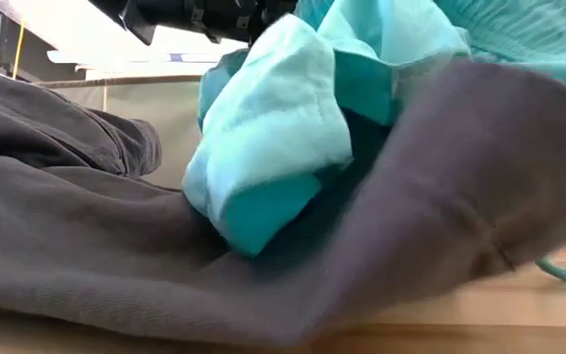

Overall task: Sort clothes
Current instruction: Put the light blue shorts into the left laundry organizer

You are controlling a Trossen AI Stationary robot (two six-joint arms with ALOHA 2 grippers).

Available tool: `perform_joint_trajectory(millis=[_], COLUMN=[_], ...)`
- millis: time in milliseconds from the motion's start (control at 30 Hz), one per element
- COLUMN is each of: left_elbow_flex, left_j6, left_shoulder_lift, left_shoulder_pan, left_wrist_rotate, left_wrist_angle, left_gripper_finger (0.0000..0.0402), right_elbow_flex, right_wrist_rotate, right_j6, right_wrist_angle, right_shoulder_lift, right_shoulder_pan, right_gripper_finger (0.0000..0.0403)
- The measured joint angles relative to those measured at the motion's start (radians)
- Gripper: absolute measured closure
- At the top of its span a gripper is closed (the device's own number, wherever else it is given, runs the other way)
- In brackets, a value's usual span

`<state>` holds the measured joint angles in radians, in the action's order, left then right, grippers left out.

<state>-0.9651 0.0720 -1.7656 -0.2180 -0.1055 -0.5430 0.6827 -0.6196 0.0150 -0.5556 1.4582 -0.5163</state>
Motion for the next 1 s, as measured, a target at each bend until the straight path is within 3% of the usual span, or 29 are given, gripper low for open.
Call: perform_joint_trajectory(millis=[333, 567, 733, 833, 1000], left_elbow_flex=[0.0, 0.001, 0.003, 0.005, 0.003], left_j6=[0.036, 0.044, 0.015, 0.013, 0.014], left_shoulder_lift=[-0.015, -0.017, -0.018, -0.02, -0.028], left_shoulder_pan=[0.001, 0.003, 0.01, 0.01, 0.009], left_wrist_rotate=[0.031, 0.04, 0.094, 0.096, 0.1], left_wrist_angle=[0.016, 0.054, 0.065, 0.081, 0.122], left_gripper_finger=[0.0113, 0.0134, 0.0172, 0.0205, 0.0274], right_elbow_flex=[0.005, 0.006, 0.008, 0.01, 0.017], right_wrist_rotate=[0.028, -0.064, -0.085, -0.097, -0.106], right_j6=[-0.067, -0.154, -0.181, -0.175, -0.1], right_wrist_angle=[-0.007, -0.005, 0.009, 0.002, 0.039], right_shoulder_lift=[0.0, -0.002, -0.004, -0.013, -0.071], right_shoulder_pan=[-0.009, -0.046, -0.047, -0.048, -0.051], right_gripper_finger=[0.0397, 0.0396, 0.039, 0.0364, 0.0285])
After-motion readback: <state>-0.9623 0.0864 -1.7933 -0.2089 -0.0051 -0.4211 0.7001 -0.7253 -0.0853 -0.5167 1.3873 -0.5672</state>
